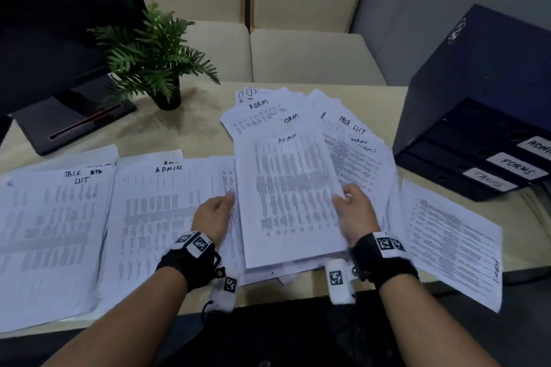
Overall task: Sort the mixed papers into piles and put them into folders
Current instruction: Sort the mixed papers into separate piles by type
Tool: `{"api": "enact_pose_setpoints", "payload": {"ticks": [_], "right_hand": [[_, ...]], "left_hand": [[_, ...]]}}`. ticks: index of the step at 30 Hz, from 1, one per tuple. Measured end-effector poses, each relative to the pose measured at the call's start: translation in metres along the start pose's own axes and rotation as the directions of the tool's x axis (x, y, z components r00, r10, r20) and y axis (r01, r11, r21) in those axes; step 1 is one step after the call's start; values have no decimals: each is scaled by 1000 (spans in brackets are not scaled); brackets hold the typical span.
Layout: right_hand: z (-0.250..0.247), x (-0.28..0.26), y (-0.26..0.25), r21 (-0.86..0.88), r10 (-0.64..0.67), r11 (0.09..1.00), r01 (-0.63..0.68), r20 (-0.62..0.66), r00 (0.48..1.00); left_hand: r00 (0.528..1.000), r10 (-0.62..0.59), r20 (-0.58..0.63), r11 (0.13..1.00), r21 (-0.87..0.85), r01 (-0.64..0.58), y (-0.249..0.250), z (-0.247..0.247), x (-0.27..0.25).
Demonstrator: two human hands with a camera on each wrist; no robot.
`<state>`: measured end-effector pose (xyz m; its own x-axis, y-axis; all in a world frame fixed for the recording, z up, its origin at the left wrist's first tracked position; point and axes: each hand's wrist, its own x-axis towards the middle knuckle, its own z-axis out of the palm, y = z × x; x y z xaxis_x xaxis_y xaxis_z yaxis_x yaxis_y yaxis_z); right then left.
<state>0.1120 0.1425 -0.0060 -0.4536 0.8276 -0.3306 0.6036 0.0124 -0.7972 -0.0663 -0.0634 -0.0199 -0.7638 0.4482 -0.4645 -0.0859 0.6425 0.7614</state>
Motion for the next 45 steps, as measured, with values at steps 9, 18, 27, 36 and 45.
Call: {"api": "enact_pose_setpoints", "payload": {"ticks": [9,18,27,36,45], "right_hand": [[26,-10,8,-194,93,979,-67,128,987],[-45,113,-17,-678,-80,731,81,33,996],[-51,137,6,-798,-93,594,103,59,994],[-106,115,-38,-260,-255,937,234,-48,966],[-52,33,-30,108,-74,991,75,-9,997]], "left_hand": [[999,14,-37,998,65,-11,-5,0,-3],[986,-44,-162,996,-79,32,7,16,-16],[959,-146,-241,984,-134,116,2,29,-22],[971,-118,-210,990,-105,98,-5,28,-15],[992,-59,-109,994,-100,48,-9,18,-3]]}}
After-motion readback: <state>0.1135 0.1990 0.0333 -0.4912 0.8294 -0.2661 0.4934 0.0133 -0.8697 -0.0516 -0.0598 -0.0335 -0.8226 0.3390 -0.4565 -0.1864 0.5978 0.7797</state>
